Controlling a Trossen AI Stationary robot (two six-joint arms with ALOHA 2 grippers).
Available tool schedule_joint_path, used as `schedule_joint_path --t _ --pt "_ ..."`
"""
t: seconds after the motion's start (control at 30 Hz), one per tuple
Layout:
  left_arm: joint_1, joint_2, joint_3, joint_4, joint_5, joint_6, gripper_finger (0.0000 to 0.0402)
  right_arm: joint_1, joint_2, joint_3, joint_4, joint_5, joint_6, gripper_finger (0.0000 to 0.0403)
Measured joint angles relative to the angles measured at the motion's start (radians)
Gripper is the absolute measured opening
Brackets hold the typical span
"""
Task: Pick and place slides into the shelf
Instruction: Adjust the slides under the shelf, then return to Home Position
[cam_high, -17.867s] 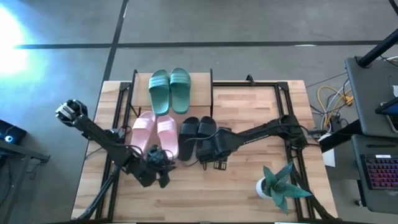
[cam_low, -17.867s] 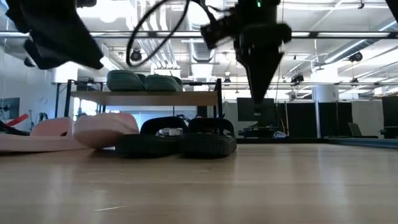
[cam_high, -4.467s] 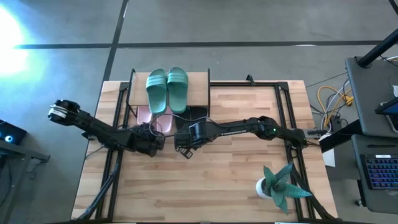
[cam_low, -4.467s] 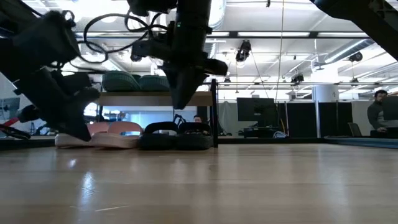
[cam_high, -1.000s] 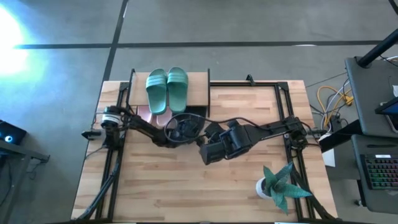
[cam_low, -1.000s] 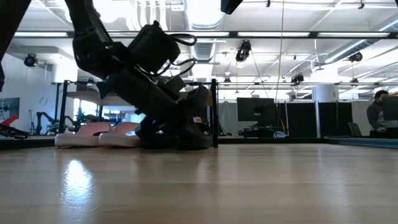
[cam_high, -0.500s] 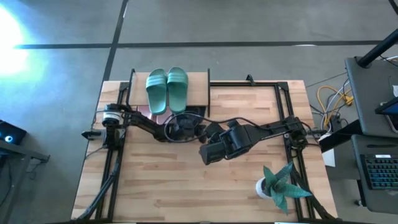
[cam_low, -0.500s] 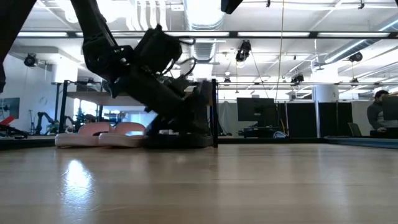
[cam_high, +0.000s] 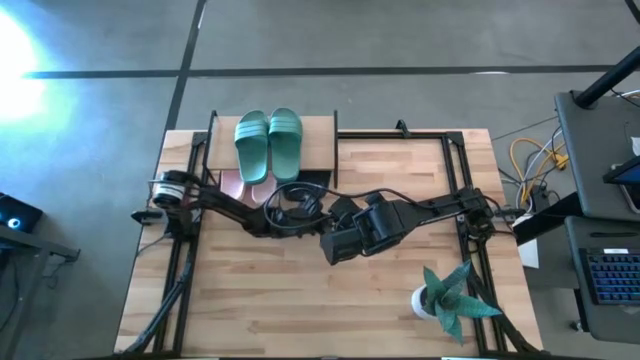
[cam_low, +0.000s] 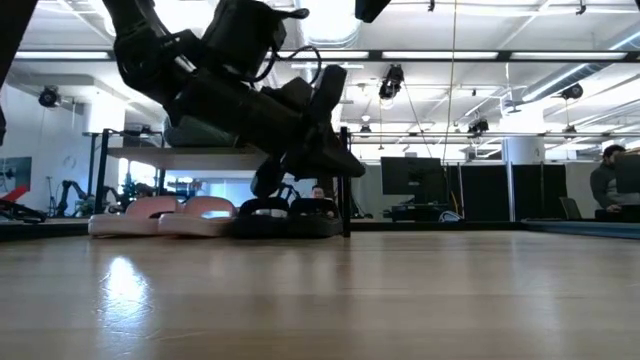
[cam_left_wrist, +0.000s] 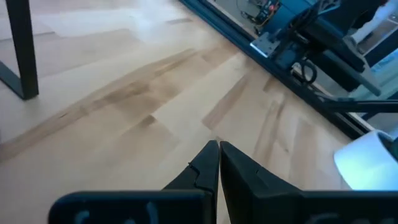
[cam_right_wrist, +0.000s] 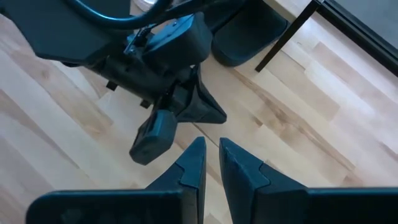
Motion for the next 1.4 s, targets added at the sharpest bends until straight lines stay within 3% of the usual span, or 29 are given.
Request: schedule_joint_path --t 0.77,1.0,1.17,1.4 --pt "-0.01 -0.083 -0.003 -0.011 -0.002 0.075 0.0 0.0 0.0 0.0 0.0 0.0 -0.014 0.0038" --pt "-0.042 -0.133 -0.005 -0.016 0.124 0.068 0.0 0.0 0.0 0.0 0.0 -0.016 -0.021 0.0038" --pt "-0.094 -0.274 -0.039 -0.019 0.194 0.068 0.0 0.0 -0.01 0.0 0.001 -0.036 -0.061 0.0038" --pt "-0.126 -0.63 -0.141 -0.203 0.191 0.069 0.0 -0.009 -0.079 -0.009 0.001 0.01 -0.158 0.0038"
